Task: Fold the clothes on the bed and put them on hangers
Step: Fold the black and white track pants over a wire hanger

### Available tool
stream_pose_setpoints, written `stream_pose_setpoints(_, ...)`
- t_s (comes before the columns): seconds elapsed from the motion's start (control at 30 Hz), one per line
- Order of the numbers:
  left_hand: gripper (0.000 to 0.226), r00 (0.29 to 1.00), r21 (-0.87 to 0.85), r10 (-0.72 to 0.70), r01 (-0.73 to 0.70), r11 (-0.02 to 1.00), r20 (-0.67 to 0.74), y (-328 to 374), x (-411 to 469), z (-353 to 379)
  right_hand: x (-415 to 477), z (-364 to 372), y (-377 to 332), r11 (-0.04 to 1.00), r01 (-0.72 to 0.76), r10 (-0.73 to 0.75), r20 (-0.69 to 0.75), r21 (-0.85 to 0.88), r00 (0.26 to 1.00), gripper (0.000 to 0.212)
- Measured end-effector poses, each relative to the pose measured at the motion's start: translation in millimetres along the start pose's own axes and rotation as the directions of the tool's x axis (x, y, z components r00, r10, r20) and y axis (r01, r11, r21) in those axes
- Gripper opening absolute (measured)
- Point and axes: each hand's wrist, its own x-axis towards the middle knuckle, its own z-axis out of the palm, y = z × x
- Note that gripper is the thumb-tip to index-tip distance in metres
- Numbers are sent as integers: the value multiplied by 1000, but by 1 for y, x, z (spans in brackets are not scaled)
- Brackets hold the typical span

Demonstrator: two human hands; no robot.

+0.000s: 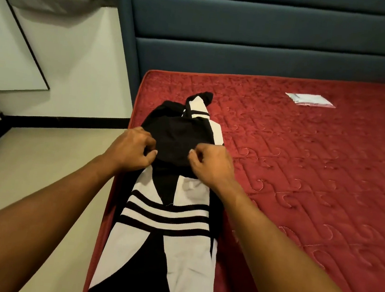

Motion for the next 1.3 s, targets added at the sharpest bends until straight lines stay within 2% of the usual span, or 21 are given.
stream_pose_setpoints(0.03,21,1000,3,12,-12,1000,1,4,5,-1,5,-2,9,1000,-1,-1,-76,-30,997,28)
stream_pose_setpoints(0.07,20,999,3,22,-22,1000,37,9,11,-2,10,-2,21,997,20,-24,-66,-68,998,26)
stream_pose_setpoints(0.13,27,985,15,-11,8,1000,170,16,26,1,19,3,46,990,91,-70,188,-108,980,34)
stream_pose_setpoints(0.17,34,977,45,-40,31,998,210,19,36,5,24,7,56,993,70,-35,332,-93,943,43)
stream_pose_setpoints(0.2,37,977,82,-55,39,996,204,20,47,10,30,10,64,998,6,17,415,-55,910,52)
stream_pose_setpoints(0.23,36,983,107,-64,46,993,171,22,59,14,39,12,71,998,-60,58,416,-7,908,57)
stream_pose_setpoints(0.33,25,985,31,-92,89,996,143,22,99,28,81,24,87,995,-97,90,187,25,978,43)
stream_pose_setpoints(0.43,44,926,46,-90,78,996,367,19,118,46,131,37,89,989,-145,146,63,-22,987,29)
stream_pose_setpoints(0.5,57,884,137,-98,39,990,458,19,121,65,167,49,86,977,-211,209,59,36,976,20)
stream_pose_setpoints(0.57,59,876,187,-91,1,982,474,24,122,77,201,64,81,966,-255,251,72,53,965,17)
stream_pose_setpoints(0.7,59,884,147,-83,17,989,461,13,125,80,252,109,82,932,-360,360,229,-43,905,54)
stream_pose_setpoints(0.77,59,877,125,-76,18,992,474,10,125,83,260,123,90,922,-382,387,235,-67,892,53)
stream_pose_setpoints(0.87,61,867,139,-71,1,990,494,11,127,89,261,122,94,913,-408,407,-30,-9,913,31)
stream_pose_setpoints(0.97,61,860,165,-82,-2,986,504,16,131,89,253,95,83,893,-348,415,-222,287,882,28)
stream_pose_setpoints(1.07,56,848,97,-108,67,993,520,20,125,79,229,55,61,684,-222,442,-153,694,884,16)
stream_pose_setpoints(1.13,49,881,-102,-118,184,978,458,21,111,66,200,23,38,473,-130,433,-101,871,896,21)
stream_pose_setpoints(1.17,43,926,-233,-143,234,944,350,22,101,60,177,7,29,358,-90,411,-70,930,909,23)
stream_pose_setpoints(1.2,35,953,-375,-234,291,880,191,25,90,55,152,-7,22,218,-64,373,-23,974,928,23)
stream_pose_setpoints(1.23,28,922,-501,-382,360,787,63,29,76,53,124,-16,18,82,-51,319,23,995,947,21)
stream_pose_setpoints(1.27,23,840,-671,-543,405,620,5,39,62,44,96,-25,17,-9,-59,267,59,998,962,19)
stream_pose_setpoints(1.3,23,736,-827,-670,433,359,94,47,49,38,70,-34,17,-35,-103,239,109,994,965,18)
